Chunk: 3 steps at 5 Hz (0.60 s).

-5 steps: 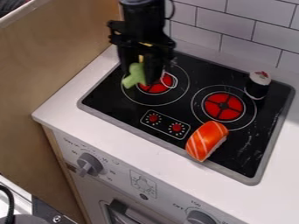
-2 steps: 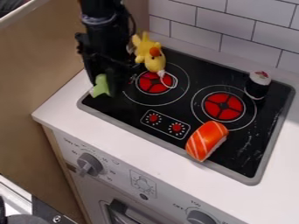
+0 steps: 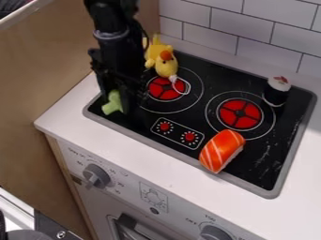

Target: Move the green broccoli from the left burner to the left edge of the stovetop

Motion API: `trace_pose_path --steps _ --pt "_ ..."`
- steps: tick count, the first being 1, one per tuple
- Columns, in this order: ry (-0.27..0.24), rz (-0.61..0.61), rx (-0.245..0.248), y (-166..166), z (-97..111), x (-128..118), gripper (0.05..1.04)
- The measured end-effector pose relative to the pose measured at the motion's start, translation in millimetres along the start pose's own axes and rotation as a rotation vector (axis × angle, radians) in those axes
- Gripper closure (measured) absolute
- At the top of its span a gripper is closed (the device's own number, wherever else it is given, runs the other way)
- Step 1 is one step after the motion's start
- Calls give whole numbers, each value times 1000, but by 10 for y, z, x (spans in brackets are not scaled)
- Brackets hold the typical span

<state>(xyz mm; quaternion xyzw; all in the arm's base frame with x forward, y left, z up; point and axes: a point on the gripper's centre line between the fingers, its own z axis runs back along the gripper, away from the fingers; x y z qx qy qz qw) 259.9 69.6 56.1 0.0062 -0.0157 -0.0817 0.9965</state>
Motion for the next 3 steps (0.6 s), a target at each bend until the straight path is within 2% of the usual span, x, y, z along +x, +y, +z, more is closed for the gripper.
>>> trace_pose_path --steps 1,2,3 --pt "15 -34 -7 -16 -17 14 500" --pt "25 -20 -19 -53 -16 6 205" --pt "30 -26 -47 -79 -11 -8 79"
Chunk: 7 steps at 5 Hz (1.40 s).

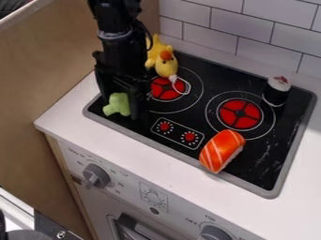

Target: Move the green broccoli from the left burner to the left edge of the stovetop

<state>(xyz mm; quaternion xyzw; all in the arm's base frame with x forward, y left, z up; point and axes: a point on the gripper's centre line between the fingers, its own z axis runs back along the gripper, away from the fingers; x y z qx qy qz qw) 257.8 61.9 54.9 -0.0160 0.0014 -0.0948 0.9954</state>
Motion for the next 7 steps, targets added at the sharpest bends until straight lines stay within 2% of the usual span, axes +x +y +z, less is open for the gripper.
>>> trace_pose_path --steps 2,3,5,7 --pt "-63 23 11 -35 293 -21 85" --pt "-96 45 15 -56 456 50 85" --pt "-100 170 68 -316 552 214 84" --pt "-106 180 64 -661 648 347 84"
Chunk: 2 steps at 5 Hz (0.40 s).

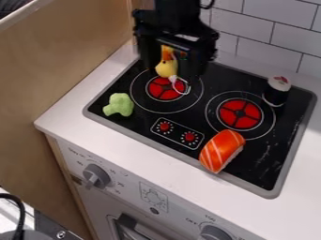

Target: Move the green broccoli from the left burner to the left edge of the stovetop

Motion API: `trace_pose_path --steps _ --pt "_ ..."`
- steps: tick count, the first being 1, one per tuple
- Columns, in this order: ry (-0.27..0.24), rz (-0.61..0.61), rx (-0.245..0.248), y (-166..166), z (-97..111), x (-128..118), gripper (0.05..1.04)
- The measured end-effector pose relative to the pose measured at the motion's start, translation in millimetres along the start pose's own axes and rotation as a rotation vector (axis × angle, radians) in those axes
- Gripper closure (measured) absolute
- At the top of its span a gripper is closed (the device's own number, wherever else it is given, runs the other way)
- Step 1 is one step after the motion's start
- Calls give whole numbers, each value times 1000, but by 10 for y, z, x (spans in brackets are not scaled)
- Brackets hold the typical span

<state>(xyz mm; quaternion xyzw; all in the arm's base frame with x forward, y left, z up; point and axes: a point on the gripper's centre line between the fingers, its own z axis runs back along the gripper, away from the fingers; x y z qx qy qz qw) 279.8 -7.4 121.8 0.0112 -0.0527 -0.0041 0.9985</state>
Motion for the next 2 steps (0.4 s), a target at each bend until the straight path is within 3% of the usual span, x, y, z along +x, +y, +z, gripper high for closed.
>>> trace_pose_path --steps 2 --pt "20 32 -2 -189 -77 225 84"
